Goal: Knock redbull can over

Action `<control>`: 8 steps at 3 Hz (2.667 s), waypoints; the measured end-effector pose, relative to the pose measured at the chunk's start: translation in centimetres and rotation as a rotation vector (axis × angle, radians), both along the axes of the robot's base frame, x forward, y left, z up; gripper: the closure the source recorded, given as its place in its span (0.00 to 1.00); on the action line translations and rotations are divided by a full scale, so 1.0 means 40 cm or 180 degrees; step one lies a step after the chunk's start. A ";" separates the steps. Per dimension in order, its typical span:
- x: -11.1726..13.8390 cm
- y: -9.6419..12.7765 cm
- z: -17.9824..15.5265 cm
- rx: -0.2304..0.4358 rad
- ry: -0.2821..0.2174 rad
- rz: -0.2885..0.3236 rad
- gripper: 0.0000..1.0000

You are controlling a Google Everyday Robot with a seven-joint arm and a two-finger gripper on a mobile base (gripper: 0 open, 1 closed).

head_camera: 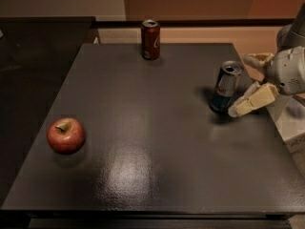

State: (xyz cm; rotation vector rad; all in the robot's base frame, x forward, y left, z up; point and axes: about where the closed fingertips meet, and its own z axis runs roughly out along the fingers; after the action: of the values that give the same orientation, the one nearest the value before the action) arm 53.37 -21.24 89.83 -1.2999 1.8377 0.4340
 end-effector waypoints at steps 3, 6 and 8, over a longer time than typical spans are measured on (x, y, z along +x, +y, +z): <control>0.012 0.049 0.007 0.0321 -0.0065 0.0101 0.15; 0.024 0.092 0.026 0.0227 -0.0059 0.0193 0.87; 0.036 0.142 0.084 -0.0386 -0.0113 0.0306 1.00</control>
Offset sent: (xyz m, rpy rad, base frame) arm 0.0056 0.0178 0.0071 0.1279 -0.0372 0.0277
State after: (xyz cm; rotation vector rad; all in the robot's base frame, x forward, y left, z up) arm 54.80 -15.57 93.19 -1.4733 1.8008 0.3527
